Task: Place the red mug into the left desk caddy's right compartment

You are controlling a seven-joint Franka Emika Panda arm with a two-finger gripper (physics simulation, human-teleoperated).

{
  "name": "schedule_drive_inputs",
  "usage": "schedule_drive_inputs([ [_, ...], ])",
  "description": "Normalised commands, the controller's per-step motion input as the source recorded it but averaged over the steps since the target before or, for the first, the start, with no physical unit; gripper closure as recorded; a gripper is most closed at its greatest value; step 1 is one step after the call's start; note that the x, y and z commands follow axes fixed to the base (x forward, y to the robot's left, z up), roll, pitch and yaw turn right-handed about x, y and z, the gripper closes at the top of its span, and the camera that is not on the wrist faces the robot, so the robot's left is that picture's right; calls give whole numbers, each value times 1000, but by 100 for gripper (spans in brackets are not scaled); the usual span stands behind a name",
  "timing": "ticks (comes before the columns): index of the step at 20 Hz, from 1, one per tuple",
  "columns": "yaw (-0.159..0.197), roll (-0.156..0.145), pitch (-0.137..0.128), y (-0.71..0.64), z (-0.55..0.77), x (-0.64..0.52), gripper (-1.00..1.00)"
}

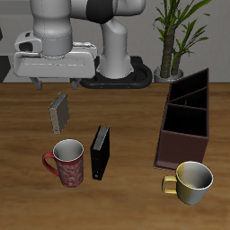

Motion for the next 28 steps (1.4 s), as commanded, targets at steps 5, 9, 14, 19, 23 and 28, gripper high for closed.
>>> schedule_drive_inputs([
  [5, -49, -22, -36, -152, 2, 48, -100],
  [9, -13, -7, -14, 12, -77, -6, -100],
  [14, -50, -23, -32, -6, -113, 13, -100],
  [19, -52, -34, -21, -84, -122, 70, -100],
  [23, -67, -49, 39, -125, -363, 149, -100],
  [28, -22, 1, -7, 27, -284, 82, -100],
])
